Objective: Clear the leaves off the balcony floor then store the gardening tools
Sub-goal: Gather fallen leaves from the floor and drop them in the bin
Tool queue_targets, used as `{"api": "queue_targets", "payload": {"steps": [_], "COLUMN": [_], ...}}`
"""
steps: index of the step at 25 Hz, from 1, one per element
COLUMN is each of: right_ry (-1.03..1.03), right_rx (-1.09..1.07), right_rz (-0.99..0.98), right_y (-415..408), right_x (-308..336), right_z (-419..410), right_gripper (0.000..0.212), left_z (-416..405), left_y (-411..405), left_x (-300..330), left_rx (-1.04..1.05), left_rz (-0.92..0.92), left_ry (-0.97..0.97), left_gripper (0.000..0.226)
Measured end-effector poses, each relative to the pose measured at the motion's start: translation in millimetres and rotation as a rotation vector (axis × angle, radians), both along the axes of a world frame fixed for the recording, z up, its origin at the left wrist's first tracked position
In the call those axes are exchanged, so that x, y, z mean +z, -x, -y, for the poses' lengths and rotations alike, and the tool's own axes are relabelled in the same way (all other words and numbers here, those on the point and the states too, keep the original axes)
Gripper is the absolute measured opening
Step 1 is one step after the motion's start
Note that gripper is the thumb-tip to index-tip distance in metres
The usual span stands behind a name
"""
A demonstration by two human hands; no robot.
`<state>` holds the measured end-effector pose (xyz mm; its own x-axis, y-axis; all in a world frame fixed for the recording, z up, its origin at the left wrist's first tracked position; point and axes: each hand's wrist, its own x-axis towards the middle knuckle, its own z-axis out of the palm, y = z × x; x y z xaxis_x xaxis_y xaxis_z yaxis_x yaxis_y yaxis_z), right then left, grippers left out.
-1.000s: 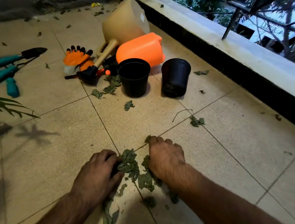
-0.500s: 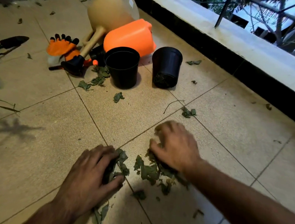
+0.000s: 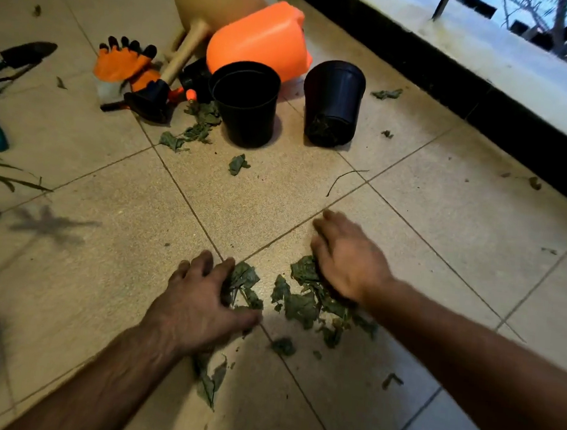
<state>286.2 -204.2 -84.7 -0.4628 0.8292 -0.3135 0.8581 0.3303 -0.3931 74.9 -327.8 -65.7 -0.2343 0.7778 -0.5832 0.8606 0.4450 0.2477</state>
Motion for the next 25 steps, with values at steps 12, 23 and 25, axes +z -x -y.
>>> {"api": "queue_targets", "payload": {"steps": [12,23,25], "right_ry": [0.451,0.334,0.357], "right_rx": [-0.216,-0.101,-0.017], "right_rz": [0.311,0.203,0.245], "right_y": [-44,16,34], "right_x": [36,42,43], "right_z": [69,81,74], "right_gripper": [0.133,0.154,0.156], "left_z": [46,30,16], "left_y": [23,-28,-28], "left_x": [31,27,24], "left_rx": [0.022,0.014,-0.063], "left_rz": [-0.122,-0.152,-0.148], "left_ry": [0.351,0.205,0.249], "left_gripper": [0.158,0.160,0.162]}}
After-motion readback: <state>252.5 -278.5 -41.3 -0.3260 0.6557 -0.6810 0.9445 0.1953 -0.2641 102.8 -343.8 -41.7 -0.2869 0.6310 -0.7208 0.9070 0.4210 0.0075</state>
